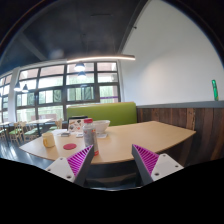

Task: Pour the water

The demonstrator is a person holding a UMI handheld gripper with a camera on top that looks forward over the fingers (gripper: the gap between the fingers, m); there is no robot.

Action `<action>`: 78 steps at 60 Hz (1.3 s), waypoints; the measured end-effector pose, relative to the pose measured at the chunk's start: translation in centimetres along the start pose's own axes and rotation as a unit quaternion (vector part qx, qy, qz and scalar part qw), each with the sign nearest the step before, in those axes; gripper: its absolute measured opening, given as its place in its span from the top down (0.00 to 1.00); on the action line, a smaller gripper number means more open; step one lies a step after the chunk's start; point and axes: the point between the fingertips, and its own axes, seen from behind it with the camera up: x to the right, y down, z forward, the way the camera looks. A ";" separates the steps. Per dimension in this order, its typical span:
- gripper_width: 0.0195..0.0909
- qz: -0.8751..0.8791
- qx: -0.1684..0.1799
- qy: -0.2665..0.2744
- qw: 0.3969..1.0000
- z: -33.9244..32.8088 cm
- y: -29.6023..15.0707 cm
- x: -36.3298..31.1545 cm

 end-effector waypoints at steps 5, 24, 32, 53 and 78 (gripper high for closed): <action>0.12 -0.001 0.002 -0.003 1.000 0.2 -0.1 -0.2; 0.12 -0.036 -0.006 -0.028 0.999 4.2 2.0 -4.9; 0.10 -0.037 -0.001 -0.054 0.998 7.9 2.7 -8.5; 0.12 -0.066 0.004 -0.005 0.998 21.5 2.5 -9.9; 0.76 -0.098 0.044 0.041 0.993 24.5 2.1 -10.3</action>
